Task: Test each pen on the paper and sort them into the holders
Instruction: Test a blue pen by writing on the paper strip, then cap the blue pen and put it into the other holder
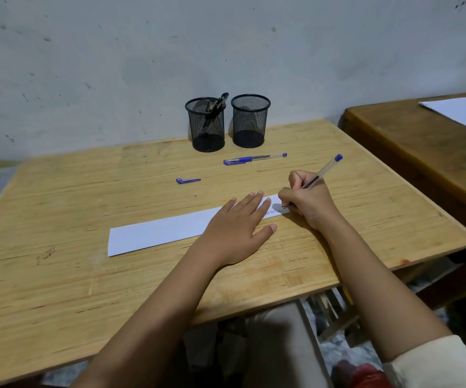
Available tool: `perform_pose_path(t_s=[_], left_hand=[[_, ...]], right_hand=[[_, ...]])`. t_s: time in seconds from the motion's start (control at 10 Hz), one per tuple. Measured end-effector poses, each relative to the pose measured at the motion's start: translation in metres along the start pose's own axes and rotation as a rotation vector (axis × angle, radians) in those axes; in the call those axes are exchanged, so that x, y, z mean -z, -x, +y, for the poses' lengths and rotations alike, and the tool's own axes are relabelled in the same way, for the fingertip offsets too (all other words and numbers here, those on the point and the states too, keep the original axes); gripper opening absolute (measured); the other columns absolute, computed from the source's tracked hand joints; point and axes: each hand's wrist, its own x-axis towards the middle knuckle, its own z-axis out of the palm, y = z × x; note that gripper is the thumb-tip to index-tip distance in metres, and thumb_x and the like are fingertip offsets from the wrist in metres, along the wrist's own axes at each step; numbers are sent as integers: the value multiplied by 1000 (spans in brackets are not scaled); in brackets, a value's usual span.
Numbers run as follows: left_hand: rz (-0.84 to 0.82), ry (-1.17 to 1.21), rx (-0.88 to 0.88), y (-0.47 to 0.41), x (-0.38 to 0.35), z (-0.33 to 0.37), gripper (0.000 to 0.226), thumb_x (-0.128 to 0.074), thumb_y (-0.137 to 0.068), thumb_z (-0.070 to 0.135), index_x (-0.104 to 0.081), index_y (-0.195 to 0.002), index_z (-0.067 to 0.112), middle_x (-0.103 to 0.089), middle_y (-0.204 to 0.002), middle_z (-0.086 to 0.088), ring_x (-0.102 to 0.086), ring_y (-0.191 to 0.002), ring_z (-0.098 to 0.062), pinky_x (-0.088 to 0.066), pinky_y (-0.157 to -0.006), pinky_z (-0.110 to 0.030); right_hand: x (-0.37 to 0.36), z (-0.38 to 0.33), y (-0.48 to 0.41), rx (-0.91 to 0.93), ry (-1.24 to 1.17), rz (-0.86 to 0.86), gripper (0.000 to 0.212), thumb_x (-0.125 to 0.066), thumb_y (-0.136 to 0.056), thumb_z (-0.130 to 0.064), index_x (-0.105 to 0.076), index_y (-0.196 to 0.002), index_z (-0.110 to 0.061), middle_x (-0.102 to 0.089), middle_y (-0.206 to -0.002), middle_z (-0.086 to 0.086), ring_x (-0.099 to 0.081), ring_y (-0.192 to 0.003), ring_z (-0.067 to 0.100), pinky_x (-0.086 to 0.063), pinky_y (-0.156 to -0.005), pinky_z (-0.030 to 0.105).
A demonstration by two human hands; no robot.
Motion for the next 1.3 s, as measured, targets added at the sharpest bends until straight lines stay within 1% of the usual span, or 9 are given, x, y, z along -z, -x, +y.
perform_pose_path(t_s=[0.4,0.6,0.7,0.8,0.9,1.0,1.1,1.2,1.3], left_hand=[[11,11,-3,0,0,-1,59,-19,-97,50,-3,-149,28,6,-158,10,8,-145,-4,4,-119,-31],[32,45,-2,1,-1,-1,59,-23,-97,51,-7,-150,28,3,-158,10,5,-145,-2,4,-119,-29],[46,128,4,1,1,-1,61,-30,-96,51,-15,-149,27,-2,-158,11,0,-144,-1,1,-119,-27],[101,364,18,2,10,-3,55,-41,-94,48,-33,-144,26,-15,-156,15,-11,-142,3,-12,-117,-25],[261,518,23,3,29,-8,37,-48,-93,42,-56,-126,26,-39,-145,19,-33,-133,3,-28,-108,-22],[448,641,67,0,58,-27,18,-54,-93,29,-66,-104,21,-60,-122,10,-54,-108,5,-39,-89,-10],[509,516,238,-9,75,-69,21,-53,-93,29,-65,-108,20,-62,-119,2,-56,-97,-4,-39,-80,-13],[355,394,453,-13,73,-110,27,-51,-91,31,-63,-112,18,-60,-115,3,-57,-109,-19,-41,-86,-28],[196,258,423,-10,71,-130,25,-55,-88,32,-60,-81,8,-59,-89,0,-59,-94,-30,-43,-75,-32]], right_hand=[[1,-1,2,27,51,26,31,-59,-63,9,-36,-53,-8,-31,-51,6,-32,-46,13,-34,-46,23],[8,-4,0,-70,-273,134,45,-61,-66,14,-36,-48,-19,-38,-46,-3,-35,-40,11,-32,-40,21],[11,-11,2,-108,-482,133,31,-67,-73,10,-51,-61,-13,-57,-58,4,-53,-49,10,-44,-46,16],[10,-16,1,-125,-614,109,15,-66,-76,6,-66,-82,-8,-70,-74,5,-67,-72,13,-52,-63,15],[12,-24,-4,-121,-723,65,17,-62,-80,6,-66,-94,-2,-73,-81,8,-71,-77,14,-54,-68,15],[15,-39,-15,-97,-753,48,14,-59,-82,7,-64,-93,0,-73,-77,7,-71,-73,13,-54,-67,13],[13,-52,-29,-81,-730,5,14,-58,-82,8,-64,-93,2,-73,-78,8,-71,-74,14,-55,-68,14],[4,-58,-40,-87,-692,-50,15,-60,-80,8,-66,-92,2,-73,-80,10,-71,-74,16,-56,-69,16],[-5,-60,-49,-94,-696,-74,15,-60,-80,8,-66,-92,3,-73,-79,10,-71,-72,17,-56,-68,16]])
